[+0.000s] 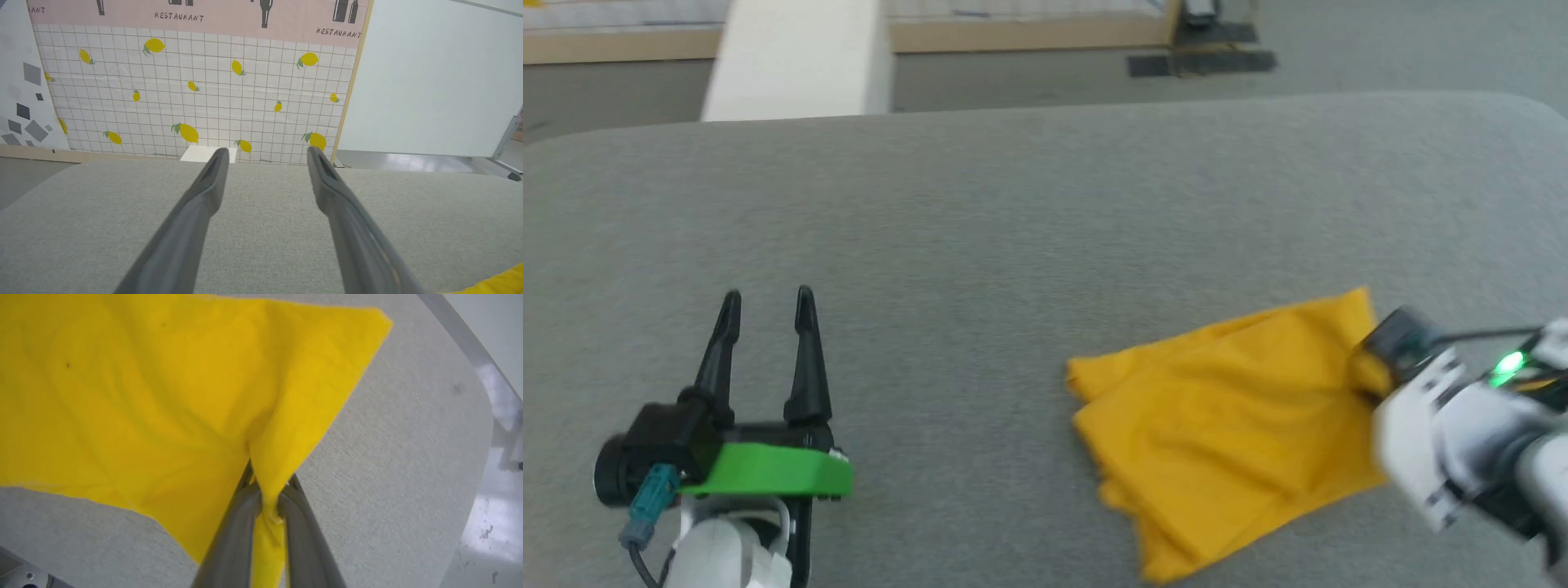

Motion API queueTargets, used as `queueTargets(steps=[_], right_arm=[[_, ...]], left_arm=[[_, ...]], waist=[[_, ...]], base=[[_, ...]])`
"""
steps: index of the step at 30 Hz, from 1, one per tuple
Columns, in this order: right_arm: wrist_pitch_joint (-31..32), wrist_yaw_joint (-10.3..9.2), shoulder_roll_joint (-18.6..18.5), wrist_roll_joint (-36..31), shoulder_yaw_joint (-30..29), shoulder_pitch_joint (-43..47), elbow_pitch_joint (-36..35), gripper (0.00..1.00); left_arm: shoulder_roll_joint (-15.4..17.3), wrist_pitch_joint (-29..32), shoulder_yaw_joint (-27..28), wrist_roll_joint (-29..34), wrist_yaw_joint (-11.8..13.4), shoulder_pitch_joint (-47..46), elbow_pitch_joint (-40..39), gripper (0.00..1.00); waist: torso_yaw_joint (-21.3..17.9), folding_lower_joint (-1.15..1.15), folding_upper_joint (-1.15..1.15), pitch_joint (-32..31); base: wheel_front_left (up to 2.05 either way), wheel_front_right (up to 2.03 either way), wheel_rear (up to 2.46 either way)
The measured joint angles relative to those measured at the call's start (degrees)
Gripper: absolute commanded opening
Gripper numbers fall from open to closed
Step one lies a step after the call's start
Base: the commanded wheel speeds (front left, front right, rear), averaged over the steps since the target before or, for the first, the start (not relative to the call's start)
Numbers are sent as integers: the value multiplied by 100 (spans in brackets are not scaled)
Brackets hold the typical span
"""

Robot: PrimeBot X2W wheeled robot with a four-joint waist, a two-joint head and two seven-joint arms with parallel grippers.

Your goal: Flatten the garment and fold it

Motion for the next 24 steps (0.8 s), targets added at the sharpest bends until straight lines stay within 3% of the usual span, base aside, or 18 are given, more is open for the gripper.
queueTargets(steps=[3,11,16,24], right_arm=[[-93,0,-369,234,-163,-254,233,0],[-604,1,-632,448,-670,-1012,1637,0],[-926,1,-498,405,-1051,-1456,2527,0],[-1613,1,43,-19,-1886,-2193,3872,0]], left_arm=[[52,0,-20,16,0,-171,-69,100],[430,196,11,146,2,-485,-416,100],[638,524,45,268,5,-552,-792,100],[914,1045,227,346,104,-582,-1459,100]], waist=[[-313,0,0,149],[-1218,1,0,826],[-1574,1,0,1306],[-1982,1,0,2082]], base=[[0,0,0],[0,0,0],[0,0,0],[0,0,0]])
